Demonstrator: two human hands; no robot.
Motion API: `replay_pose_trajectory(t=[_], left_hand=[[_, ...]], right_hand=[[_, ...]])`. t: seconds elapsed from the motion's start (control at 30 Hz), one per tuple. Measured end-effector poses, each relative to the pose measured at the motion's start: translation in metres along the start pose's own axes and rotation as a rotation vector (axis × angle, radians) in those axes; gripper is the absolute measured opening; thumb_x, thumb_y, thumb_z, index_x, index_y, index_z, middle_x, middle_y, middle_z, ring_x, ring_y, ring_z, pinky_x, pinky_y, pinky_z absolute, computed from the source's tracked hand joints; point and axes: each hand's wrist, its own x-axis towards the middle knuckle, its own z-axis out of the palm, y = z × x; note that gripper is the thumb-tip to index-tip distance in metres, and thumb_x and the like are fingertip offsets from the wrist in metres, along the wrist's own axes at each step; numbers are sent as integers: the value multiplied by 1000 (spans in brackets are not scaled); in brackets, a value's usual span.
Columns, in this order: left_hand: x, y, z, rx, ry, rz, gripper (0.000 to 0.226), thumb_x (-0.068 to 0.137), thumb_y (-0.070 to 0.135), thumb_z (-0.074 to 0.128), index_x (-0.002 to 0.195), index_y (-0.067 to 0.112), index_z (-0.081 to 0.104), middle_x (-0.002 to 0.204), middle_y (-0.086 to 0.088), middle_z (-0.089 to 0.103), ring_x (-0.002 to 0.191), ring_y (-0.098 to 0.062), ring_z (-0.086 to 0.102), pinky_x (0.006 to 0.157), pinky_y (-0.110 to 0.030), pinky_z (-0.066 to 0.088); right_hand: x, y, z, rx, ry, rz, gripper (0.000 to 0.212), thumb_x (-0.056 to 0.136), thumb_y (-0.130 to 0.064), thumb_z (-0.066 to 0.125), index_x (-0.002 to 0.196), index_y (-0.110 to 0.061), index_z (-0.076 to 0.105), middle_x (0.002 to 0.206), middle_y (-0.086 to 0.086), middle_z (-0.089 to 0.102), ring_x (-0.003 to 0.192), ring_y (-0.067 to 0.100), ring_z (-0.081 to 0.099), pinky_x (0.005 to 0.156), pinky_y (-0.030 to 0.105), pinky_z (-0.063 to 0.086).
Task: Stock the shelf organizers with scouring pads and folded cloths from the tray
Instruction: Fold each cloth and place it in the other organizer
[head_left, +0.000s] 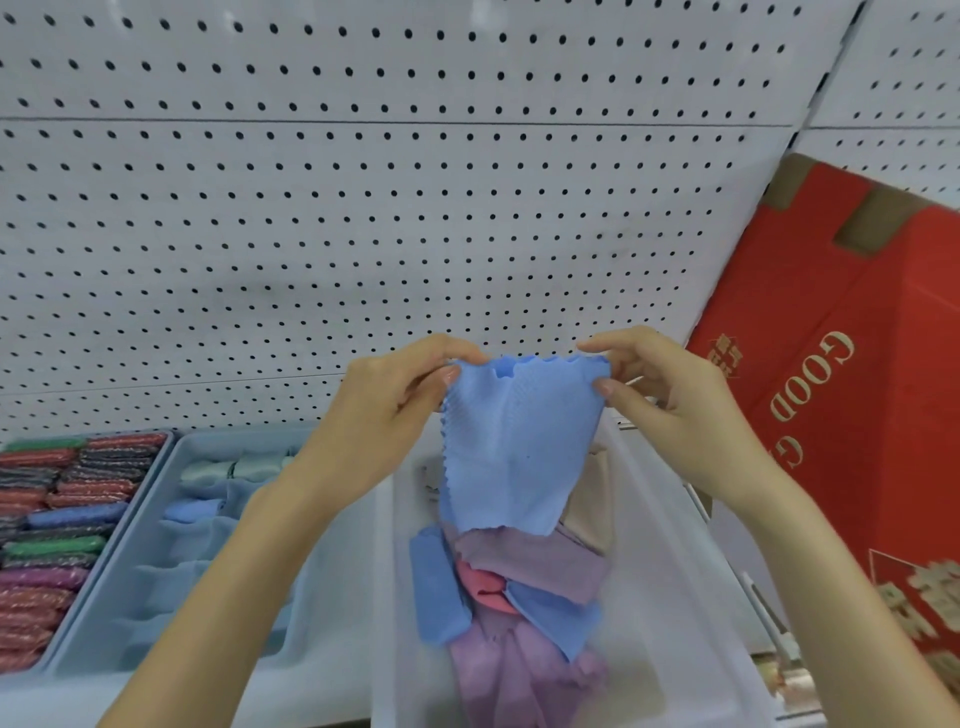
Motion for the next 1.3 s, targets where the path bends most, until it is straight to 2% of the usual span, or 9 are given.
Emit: replay_pose_trajectory(t=[0.13, 0.4, 0.53, 0.63, 0.83, 0.93, 1.07, 1.17, 1.3], left_hand=[[1, 1, -3, -10, -93, -23, 33, 99, 9, 44, 104, 35, 64, 78, 16, 65, 70, -6, 59, 83, -29, 55], [3, -4, -6, 23, -349, -89, 37, 81, 28, 43, 104, 47, 65, 92, -18, 67, 74, -32, 63, 86, -52, 52], [5, -6, -2, -21, -406, -185, 26, 81, 16, 50, 89, 35, 65, 77, -10, 70, 76, -37, 63, 75, -33, 53], [3, -9, 2, -23, -452, -236, 30, 83, 1, 48, 80, 28, 62, 58, -7, 59, 64, -23, 52, 53, -17, 36], [-4, -6, 11, 5, -526, -253, 35, 82, 3, 51, 87, 31, 70, 58, 11, 62, 56, -7, 48, 58, -19, 40], [-6, -4, 15, 44, -533, -233, 34, 82, 3, 54, 92, 30, 72, 63, 17, 68, 58, 2, 56, 62, -10, 45], [-9, -11, 15, 11, -547, -223, 31, 76, 14, 52, 89, 33, 72, 77, -18, 68, 65, -13, 50, 66, -27, 49], [-12, -13, 18, -13, -534, -250, 28, 73, 16, 50, 83, 35, 69, 65, -8, 66, 63, -14, 48, 64, -29, 47], [-13, -13, 24, 51, -471, -257, 32, 80, 0, 51, 77, 30, 63, 54, 11, 61, 61, -18, 56, 65, -25, 45]], right_hand=[[3, 5, 0, 21, -9, -13, 39, 88, 4, 58, 96, -34, 62, 92, -6, 60, 82, 15, 60, 74, 24, 53], [6, 10, -5, 146, -91, 4, 33, 89, 8, 56, 93, -23, 63, 95, 6, 61, 72, 13, 61, 69, 18, 49], [3, 18, -2, 121, -196, -12, 49, 89, 11, 53, 99, -35, 67, 98, -2, 55, 79, 17, 56, 71, 30, 54], [-2, 25, -2, 26, -374, -28, 63, 88, 12, 50, 110, -46, 63, 98, -14, 50, 86, 11, 51, 73, 24, 47], [-14, 34, 12, -65, -717, 41, 67, 76, 13, 47, 115, -41, 60, 99, -29, 50, 80, 4, 51, 70, 22, 42], [-18, 31, 15, -59, -798, 58, 50, 77, 19, 50, 99, -23, 65, 105, -6, 55, 77, -4, 49, 68, 19, 41], [-22, 36, 11, 38, -757, 158, 31, 74, 13, 52, 80, -15, 64, 110, 17, 56, 75, 1, 52, 67, 19, 44], [-25, 52, 14, -21, -704, 224, 16, 65, -4, 50, 74, -4, 64, 102, 28, 56, 87, 38, 56, 78, 48, 48], [-31, 59, 15, -34, -622, 255, 23, 70, -21, 63, 76, 2, 65, 85, 25, 60, 74, 19, 55, 77, 49, 47]])
